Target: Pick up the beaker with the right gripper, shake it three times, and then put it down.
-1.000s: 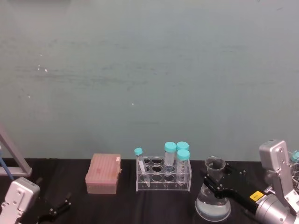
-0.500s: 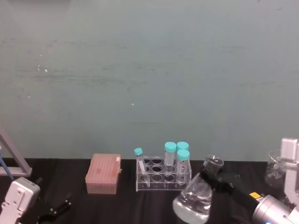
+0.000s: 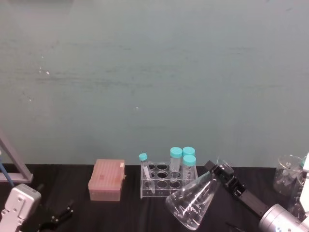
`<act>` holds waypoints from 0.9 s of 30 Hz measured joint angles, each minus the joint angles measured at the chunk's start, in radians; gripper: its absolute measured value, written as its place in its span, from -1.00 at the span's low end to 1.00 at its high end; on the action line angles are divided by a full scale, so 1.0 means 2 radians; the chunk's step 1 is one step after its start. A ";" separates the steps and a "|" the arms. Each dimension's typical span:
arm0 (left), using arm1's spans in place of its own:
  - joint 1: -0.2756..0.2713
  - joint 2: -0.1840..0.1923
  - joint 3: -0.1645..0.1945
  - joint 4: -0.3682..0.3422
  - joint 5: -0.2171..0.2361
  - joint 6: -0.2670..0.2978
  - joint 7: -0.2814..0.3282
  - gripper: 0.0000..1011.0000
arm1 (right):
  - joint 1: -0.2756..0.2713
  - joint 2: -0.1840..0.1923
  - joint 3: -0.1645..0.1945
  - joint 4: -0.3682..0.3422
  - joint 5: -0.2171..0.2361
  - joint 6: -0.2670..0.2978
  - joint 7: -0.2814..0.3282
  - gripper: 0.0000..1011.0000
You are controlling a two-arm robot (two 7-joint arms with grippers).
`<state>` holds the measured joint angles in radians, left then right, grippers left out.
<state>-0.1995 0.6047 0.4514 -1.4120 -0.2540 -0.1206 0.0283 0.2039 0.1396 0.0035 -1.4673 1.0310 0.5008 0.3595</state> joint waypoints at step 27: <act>0.000 0.000 0.000 0.000 0.000 0.000 0.000 0.98 | 0.055 0.257 -0.214 -0.042 -0.677 -0.314 -0.105 -0.09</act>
<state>-0.1995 0.6047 0.4514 -1.4120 -0.2540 -0.1206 0.0283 0.3131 0.6541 -0.4247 -1.5510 -0.3240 -0.1276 0.1488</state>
